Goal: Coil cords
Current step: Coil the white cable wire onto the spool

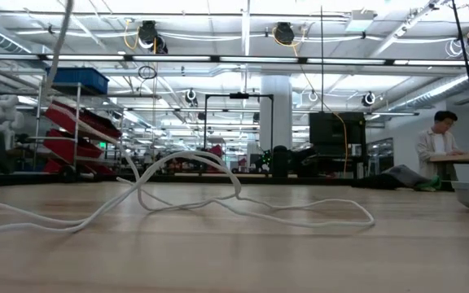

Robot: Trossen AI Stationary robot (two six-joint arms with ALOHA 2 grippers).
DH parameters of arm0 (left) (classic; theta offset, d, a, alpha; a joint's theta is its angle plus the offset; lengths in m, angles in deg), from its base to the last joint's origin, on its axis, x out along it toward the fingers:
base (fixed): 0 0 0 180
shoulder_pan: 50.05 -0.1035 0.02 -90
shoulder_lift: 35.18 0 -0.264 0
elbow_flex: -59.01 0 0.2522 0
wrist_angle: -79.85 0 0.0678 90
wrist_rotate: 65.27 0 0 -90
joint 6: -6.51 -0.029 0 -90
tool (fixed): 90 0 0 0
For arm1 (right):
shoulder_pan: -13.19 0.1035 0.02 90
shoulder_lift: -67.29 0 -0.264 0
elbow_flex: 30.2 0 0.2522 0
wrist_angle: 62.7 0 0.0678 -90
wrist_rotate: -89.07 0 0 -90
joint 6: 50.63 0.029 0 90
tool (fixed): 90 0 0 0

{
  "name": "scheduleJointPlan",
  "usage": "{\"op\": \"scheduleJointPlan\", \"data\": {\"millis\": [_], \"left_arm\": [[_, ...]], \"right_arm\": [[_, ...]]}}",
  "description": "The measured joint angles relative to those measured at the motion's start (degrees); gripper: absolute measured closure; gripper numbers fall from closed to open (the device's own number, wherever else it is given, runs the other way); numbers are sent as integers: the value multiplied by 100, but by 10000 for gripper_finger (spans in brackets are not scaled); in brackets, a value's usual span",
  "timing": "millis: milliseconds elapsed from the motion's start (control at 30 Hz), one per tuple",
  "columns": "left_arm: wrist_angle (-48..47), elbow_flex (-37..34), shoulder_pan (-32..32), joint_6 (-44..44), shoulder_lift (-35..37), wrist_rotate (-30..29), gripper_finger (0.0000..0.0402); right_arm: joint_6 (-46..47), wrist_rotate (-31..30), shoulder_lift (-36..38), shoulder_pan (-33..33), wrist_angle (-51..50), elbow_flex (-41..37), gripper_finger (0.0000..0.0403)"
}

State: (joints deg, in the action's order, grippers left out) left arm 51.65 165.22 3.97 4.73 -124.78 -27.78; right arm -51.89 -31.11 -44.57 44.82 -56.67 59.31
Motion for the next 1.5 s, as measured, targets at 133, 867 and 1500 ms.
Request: {"op": "scheduleJointPlan", "data": {"millis": [133, 867, 1500], "left_arm": [[-4, 0, 0, -2, 0, 0, 400], [0, 0, -2, -4, 0, 4, 400], [26, 0, -2, -8, 0, 155, 400]], "right_arm": [[4, -82, -65, -72, 4, 0, 209], [98, 339, -163, -205, 135, 0, 357], [99, 591, -164, -223, 177, 0, 261]]}}
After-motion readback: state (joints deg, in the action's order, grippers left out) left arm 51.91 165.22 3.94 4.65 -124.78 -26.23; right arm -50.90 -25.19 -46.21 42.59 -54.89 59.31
